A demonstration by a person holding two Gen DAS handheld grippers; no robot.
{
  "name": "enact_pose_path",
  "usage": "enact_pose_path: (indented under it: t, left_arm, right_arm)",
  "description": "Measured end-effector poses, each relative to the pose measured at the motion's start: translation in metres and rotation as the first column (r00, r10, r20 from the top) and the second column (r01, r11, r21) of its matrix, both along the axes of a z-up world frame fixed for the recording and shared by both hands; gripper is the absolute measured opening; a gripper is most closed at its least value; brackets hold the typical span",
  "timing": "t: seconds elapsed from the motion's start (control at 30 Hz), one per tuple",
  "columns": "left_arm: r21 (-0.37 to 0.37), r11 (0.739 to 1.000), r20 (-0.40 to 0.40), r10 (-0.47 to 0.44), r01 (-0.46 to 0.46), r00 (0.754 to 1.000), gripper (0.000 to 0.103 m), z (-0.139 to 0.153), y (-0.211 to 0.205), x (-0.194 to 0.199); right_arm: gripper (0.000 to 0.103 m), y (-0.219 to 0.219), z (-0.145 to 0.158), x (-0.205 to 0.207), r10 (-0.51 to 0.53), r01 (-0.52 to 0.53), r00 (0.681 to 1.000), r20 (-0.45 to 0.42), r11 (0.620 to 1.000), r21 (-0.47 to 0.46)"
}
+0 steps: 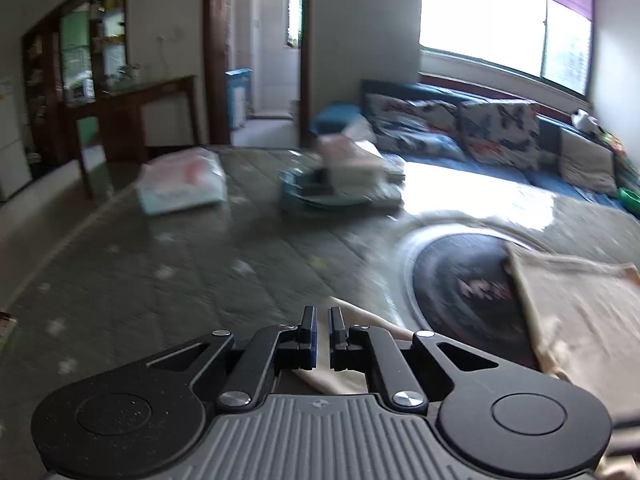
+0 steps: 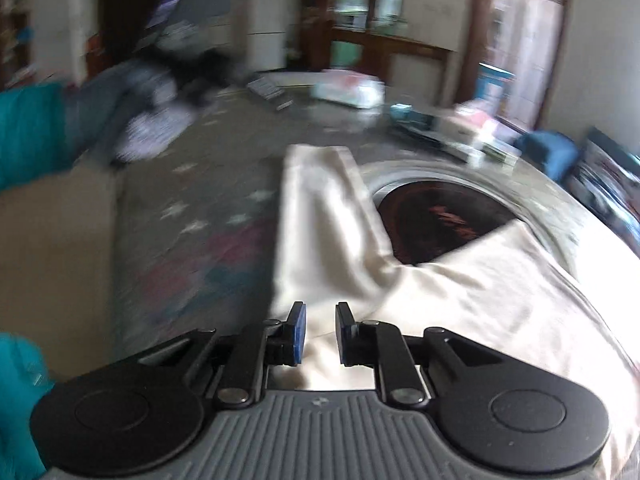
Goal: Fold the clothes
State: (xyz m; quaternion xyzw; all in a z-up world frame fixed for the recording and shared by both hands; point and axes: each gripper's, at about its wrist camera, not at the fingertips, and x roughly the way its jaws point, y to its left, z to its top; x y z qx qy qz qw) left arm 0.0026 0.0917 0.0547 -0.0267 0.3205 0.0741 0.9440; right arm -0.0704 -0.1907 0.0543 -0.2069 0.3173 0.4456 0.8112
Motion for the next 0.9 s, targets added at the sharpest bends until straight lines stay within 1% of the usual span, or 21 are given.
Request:
enact_pose_path:
  t: [0.07,0.17,0.3,0.33,0.4,0.47,0.53,0.67,0.73,0.8,0.9]
  left_arm:
    - [0.004,1.000,-0.016,-0.026,0.026,1.000,0.008,-0.009,-0.009,0.002]
    - [0.016,0.998,-0.043,-0.052,0.053,0.998,0.008,-0.021,-0.021,0.007]
    - [0.040,0.999,-0.085,0.002,0.001,0.996,0.009,-0.034,-0.016,0.012]
    - [0.048,0.999,-0.077,0.019,-0.015,0.997,0.009,-0.035,-0.014,0.010]
    - [0.036,0.998,-0.074,0.044,-0.041,0.996,0.009,-0.036,-0.007,0.006]
    - [0.040,0.998,-0.072,0.058,-0.056,0.996,0.009,-0.037,-0.003,0.004]
    - [0.049,0.996,-0.069,0.072,-0.069,0.995,0.009,-0.037,0.000,0.002]
    - [0.072,0.994,-0.070,0.089,-0.084,0.994,0.009,-0.037,0.000,0.003]
    - [0.081,0.993,-0.070,0.095,-0.090,0.993,0.009,-0.038,0.000,0.003]
    - [0.082,0.992,-0.071,0.103,-0.097,0.992,0.009,-0.037,0.003,0.002]
    - [0.082,0.991,-0.073,0.114,-0.108,0.991,0.009,-0.037,0.007,0.001]
  right_arm:
    - [0.017,0.003,-0.003,0.011,-0.057,0.057,0.998,-0.016,0.998,-0.003]
    - [0.017,0.011,-0.012,0.021,-0.066,0.066,0.997,-0.028,0.998,-0.011]
    - [0.021,0.018,-0.019,0.017,-0.038,0.037,0.999,-0.033,0.999,-0.026]
    - [0.023,0.018,-0.018,0.016,-0.031,0.031,0.999,-0.028,0.999,-0.025]
    - [0.023,0.017,-0.016,0.014,-0.019,0.019,1.000,-0.013,1.000,-0.020]
    - [0.023,0.015,-0.013,0.020,-0.044,0.044,0.999,-0.008,0.999,0.001]
    - [0.028,0.015,-0.010,0.030,-0.085,0.086,0.996,-0.007,0.996,0.025]
    - [0.031,0.023,-0.017,0.050,-0.126,0.128,0.991,-0.048,0.991,0.030]
    - [0.033,0.028,-0.022,0.052,-0.102,0.103,0.993,-0.058,0.995,0.009]
    - [0.034,0.032,-0.024,0.049,-0.086,0.086,0.995,-0.048,0.996,-0.002]
    - [0.034,0.025,-0.016,0.042,-0.079,0.079,0.996,-0.031,0.997,0.004]
